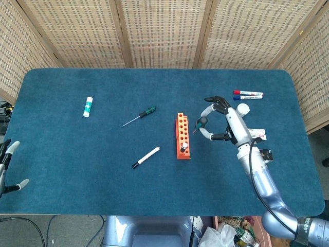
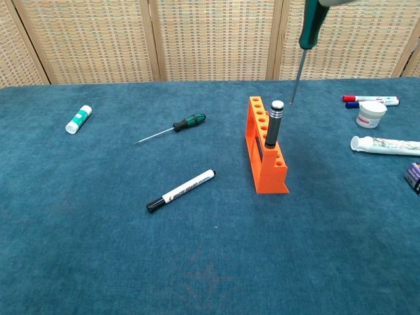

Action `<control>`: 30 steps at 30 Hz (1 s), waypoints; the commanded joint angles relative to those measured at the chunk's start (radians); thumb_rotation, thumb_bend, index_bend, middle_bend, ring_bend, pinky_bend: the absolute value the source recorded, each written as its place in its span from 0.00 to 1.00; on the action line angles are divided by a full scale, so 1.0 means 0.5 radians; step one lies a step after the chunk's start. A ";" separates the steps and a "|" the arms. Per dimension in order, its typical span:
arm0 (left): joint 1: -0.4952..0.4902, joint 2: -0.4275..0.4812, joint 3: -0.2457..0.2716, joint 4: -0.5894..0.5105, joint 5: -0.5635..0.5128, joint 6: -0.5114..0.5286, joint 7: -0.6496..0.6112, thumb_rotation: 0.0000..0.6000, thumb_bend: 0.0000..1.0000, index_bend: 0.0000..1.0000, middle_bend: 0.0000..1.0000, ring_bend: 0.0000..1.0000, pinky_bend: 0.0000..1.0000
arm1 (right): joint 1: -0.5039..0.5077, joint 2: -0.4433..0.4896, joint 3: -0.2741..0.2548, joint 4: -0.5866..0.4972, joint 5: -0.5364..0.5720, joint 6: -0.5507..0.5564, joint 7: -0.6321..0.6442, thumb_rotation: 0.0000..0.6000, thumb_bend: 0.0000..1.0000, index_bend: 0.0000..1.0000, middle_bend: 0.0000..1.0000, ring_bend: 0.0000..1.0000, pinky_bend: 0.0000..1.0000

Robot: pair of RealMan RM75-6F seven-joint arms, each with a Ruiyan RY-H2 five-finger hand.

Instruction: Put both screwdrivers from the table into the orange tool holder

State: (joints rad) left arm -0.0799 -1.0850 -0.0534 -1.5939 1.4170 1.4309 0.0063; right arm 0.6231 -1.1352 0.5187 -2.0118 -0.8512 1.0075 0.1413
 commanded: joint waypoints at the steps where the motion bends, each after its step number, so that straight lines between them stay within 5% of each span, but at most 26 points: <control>1: 0.002 -0.003 -0.003 0.003 0.004 0.012 0.007 1.00 0.00 0.00 0.00 0.00 0.00 | 0.069 0.014 0.037 -0.014 0.074 -0.008 -0.045 1.00 0.36 0.64 0.17 0.00 0.04; 12: 0.007 -0.044 -0.003 0.032 0.052 0.076 0.062 1.00 0.00 0.00 0.00 0.00 0.00 | 0.253 -0.034 0.008 0.102 0.308 -0.091 -0.128 1.00 0.36 0.64 0.18 0.00 0.04; 30: 0.006 -0.040 0.000 0.019 0.035 0.060 0.066 1.00 0.00 0.00 0.00 0.00 0.00 | 0.359 -0.107 -0.085 0.276 0.396 -0.141 -0.153 1.00 0.39 0.65 0.18 0.00 0.04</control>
State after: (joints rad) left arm -0.0770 -1.1050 -0.0535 -1.5845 1.4342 1.4609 0.0395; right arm 0.8015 -1.1872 0.4780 -1.8754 -0.6541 0.9377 0.0650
